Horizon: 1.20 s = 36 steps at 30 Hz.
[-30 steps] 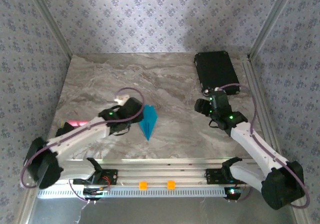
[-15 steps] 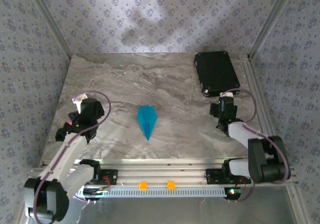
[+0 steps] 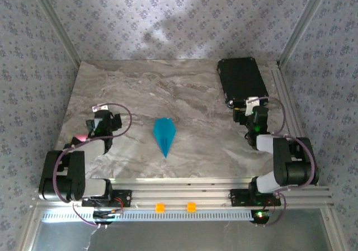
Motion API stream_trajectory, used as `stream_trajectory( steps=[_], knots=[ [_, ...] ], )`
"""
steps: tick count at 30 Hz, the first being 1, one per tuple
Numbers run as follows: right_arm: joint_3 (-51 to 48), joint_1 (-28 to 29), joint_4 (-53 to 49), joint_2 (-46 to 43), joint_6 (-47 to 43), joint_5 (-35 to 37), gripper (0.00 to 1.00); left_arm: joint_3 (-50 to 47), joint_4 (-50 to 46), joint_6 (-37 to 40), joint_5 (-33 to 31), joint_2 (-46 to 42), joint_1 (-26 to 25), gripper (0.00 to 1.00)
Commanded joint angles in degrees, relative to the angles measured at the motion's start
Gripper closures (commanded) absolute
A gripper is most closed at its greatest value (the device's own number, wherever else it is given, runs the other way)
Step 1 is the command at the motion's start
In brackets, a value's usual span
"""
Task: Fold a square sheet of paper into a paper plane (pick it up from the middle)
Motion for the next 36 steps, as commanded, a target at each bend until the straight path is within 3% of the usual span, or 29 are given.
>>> stream_trajectory(
  steps=[1,2,3,4,9,10,36],
  knots=[
    [-4.55,-0.72,12.99,3.49,1.84,-2.13,0.16,2.03,8.01,2.11,6.31,2.17,2.08,0.00],
    [-3.69,-0.87,8.58,1.92,1.62,-0.94,0.15,2.80,7.74,2.23,7.43,2.93,2.54,0.00],
    [-2.49,-0.92,7.91,2.56,1.59,0.17,0.05,3.39,7.66,2.55,8.87,3.57,2.88,0.00],
    [-1.82,-0.70,7.61,3.28,1.55,0.10,0.01,3.44,8.08,2.86,10.07,4.04,3.04,0.00],
    [-1.21,-0.92,6.39,3.01,2.44,2.60,0.01,-0.94,25.47,4.24,13.23,12.17,3.07,0.00],
    [-1.30,-0.69,6.67,3.08,2.48,3.27,0.01,-0.07,20.87,3.82,13.33,10.84,3.07,0.00],
    [-1.25,-0.71,6.30,3.10,2.61,3.12,0.01,-0.22,21.77,3.86,13.25,11.18,3.20,0.00]
  ],
)
